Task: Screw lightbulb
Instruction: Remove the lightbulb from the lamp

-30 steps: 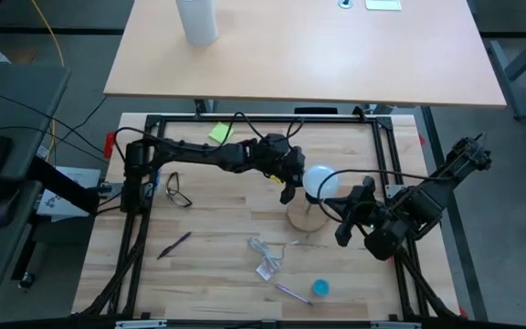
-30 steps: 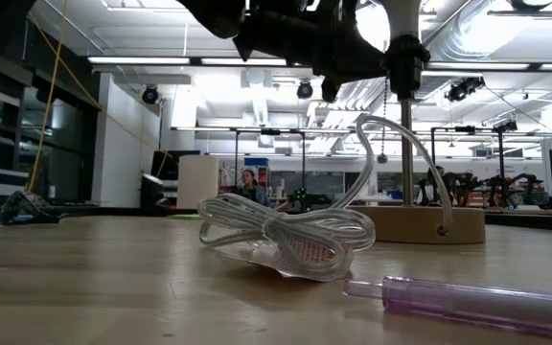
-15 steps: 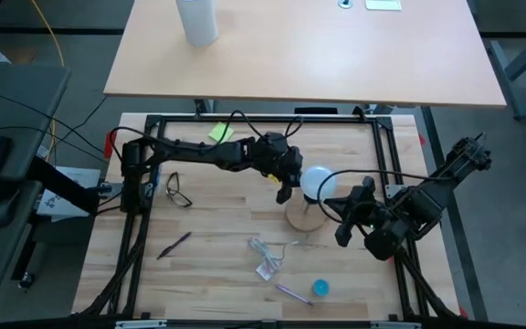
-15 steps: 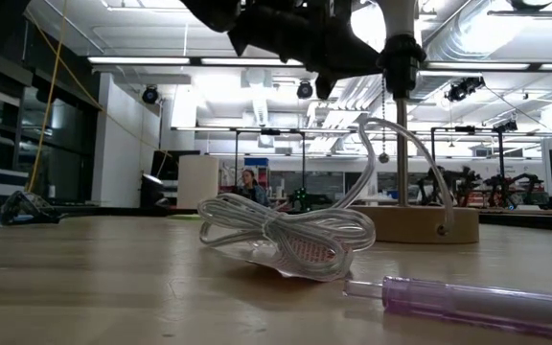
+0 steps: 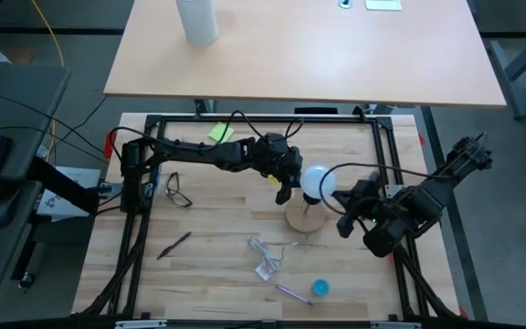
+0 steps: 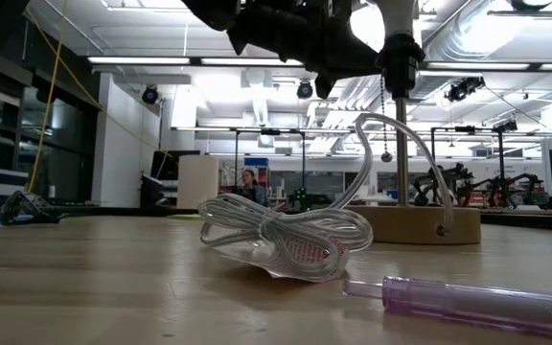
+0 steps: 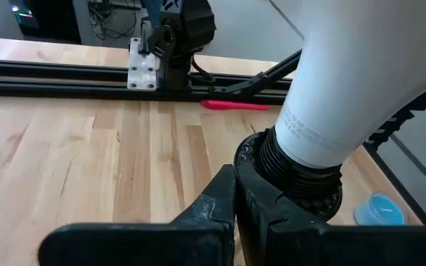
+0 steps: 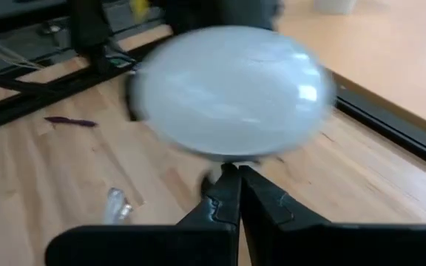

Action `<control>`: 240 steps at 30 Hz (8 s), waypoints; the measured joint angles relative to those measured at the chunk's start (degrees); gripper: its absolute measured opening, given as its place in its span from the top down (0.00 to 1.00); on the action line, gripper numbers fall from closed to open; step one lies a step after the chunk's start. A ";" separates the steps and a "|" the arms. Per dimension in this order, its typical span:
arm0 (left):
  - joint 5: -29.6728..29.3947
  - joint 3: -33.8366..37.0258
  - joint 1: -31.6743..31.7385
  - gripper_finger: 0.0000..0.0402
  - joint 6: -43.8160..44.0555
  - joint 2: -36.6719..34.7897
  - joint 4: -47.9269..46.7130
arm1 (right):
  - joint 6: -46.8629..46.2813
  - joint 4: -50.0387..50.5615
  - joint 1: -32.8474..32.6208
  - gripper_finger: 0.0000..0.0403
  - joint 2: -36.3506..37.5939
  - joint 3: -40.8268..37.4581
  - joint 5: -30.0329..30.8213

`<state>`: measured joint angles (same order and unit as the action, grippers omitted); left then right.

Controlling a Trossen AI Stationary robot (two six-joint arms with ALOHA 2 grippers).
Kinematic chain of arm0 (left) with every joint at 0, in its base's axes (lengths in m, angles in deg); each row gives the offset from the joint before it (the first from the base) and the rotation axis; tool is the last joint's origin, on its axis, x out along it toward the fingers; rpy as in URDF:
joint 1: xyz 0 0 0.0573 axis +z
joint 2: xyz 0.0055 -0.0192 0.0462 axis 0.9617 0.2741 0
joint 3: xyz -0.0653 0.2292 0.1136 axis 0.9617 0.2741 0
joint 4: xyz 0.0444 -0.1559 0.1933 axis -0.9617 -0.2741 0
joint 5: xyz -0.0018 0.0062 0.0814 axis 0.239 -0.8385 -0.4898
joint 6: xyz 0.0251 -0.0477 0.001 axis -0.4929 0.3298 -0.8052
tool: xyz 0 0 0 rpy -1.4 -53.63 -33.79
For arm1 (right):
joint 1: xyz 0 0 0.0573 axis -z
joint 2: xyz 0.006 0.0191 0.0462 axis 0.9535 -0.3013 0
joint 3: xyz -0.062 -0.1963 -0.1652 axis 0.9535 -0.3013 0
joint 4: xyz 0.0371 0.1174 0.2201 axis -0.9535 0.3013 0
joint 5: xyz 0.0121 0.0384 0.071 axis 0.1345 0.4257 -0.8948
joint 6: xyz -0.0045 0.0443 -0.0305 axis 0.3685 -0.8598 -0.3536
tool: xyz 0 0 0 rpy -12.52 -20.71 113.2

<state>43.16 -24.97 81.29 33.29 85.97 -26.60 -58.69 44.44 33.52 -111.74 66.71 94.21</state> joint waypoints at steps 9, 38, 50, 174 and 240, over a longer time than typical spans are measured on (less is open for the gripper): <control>-0.18 0.00 -0.04 1.00 -0.12 0.00 -0.08 | -15.33 16.31 0.09 1.00 4.16 0.00 5.61; -3.59 0.20 0.30 1.00 -1.01 0.20 -0.38 | 19.49 9.93 2.54 0.51 2.75 19.78 -24.84; -6.11 0.20 8.28 1.00 -6.27 -3.48 -4.59 | 4.62 18.95 0.37 0.52 0.49 19.80 -29.42; -17.89 -46.51 -9.75 1.00 -23.31 5.70 -56.60 | 13.45 23.35 32.39 1.00 -8.74 27.36 -55.60; -13.75 5.42 -2.63 1.00 4.83 -7.38 -8.37 | 20.39 23.90 13.62 1.00 5.03 27.17 -32.63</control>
<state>29.41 -19.55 78.66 38.12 78.58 -34.97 -38.30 68.34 47.14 -106.72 93.87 61.58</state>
